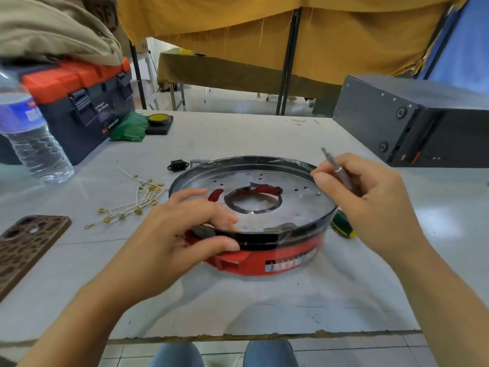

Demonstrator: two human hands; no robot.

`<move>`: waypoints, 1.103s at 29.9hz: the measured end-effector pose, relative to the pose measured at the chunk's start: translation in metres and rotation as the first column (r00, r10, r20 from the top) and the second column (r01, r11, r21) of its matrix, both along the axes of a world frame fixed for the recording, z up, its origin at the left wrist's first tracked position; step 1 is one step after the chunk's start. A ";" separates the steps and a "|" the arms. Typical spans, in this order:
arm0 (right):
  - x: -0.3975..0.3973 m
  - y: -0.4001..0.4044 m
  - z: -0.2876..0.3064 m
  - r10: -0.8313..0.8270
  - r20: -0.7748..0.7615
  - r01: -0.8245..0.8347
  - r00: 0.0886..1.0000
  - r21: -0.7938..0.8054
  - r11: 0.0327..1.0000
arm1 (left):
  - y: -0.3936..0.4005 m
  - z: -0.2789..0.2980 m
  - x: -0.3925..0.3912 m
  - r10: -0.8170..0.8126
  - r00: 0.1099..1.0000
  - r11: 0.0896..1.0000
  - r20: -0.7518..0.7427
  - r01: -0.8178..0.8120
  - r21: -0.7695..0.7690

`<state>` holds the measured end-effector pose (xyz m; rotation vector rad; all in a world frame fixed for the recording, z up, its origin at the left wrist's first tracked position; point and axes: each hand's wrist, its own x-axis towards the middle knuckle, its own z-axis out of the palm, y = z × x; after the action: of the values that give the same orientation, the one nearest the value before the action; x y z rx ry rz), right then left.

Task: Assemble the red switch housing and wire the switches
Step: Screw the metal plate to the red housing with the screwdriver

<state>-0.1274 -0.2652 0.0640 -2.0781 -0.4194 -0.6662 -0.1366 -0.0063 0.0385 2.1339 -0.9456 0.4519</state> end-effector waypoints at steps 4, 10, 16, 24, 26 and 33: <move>0.001 0.003 0.008 -0.071 0.121 0.045 0.990 0.201 0.978 | 0.001 0.016 0.010 0.148 0.989 0.966 -0.011 -0.146 -0.215; 0.008 0.012 0.008 -0.041 0.071 0.015 0.997 0.321 0.947 | 0.007 0.043 0.031 0.174 0.965 0.766 -0.196 -0.257 -0.589; 0.026 0.004 -0.004 -0.105 -0.073 0.125 0.992 0.380 0.917 | 0.016 0.051 0.041 0.004 0.863 0.571 -0.505 -0.416 -0.707; 0.039 0.004 -0.025 -0.100 -0.253 0.200 0.962 0.406 0.892 | 0.022 0.019 0.039 -0.446 0.615 0.326 -0.650 -0.565 -0.758; 0.040 0.006 -0.030 -0.052 -0.298 0.182 0.953 0.427 0.886 | 0.018 0.009 0.034 -0.530 0.584 0.244 -0.614 -0.588 -0.771; 0.051 0.014 -0.038 -0.101 -0.401 0.235 0.910 0.302 0.924 | 0.025 -0.017 0.023 -0.548 0.555 0.324 -0.625 -0.549 -0.771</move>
<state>-0.0763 -0.2515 0.0263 -1.8566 0.1003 -0.3854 -0.1140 0.0186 0.0215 0.8646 0.0699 -0.1262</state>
